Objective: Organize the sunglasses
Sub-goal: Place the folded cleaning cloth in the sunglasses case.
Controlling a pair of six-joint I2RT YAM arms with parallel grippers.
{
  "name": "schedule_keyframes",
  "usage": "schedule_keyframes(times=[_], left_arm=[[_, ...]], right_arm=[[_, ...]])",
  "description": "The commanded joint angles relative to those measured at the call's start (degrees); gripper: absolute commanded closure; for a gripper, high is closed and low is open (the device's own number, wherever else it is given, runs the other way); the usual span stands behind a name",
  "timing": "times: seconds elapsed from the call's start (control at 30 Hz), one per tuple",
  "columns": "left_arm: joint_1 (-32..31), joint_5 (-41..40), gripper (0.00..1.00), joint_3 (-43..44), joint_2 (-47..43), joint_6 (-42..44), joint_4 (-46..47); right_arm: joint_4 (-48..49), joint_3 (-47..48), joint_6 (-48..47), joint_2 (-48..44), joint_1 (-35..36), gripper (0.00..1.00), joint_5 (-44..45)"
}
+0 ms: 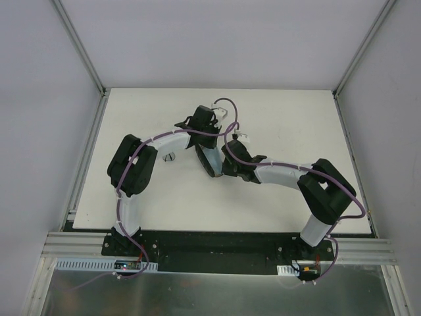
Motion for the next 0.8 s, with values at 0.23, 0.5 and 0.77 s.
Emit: schedule_keyframes(times=[0.23, 0.5, 0.77], left_arm=[[-1.0, -7.32, 0.92, 1.35, -2.51, 1.21, -2.55], [-1.0, -7.5, 0.7, 2.32, -2.42, 0.24, -2.64], [-0.91, -7.32, 0.57, 3.46, -4.26, -0.02, -2.82]], right_arm=[[1.51, 0.03, -0.9, -0.42, -0.67, 0.99, -1.84], [1.6, -0.23, -1.16, -0.5, -1.19, 0.99, -1.76], [1.6, -0.84, -1.08, -0.86, -1.46, 0.99, -1.76]])
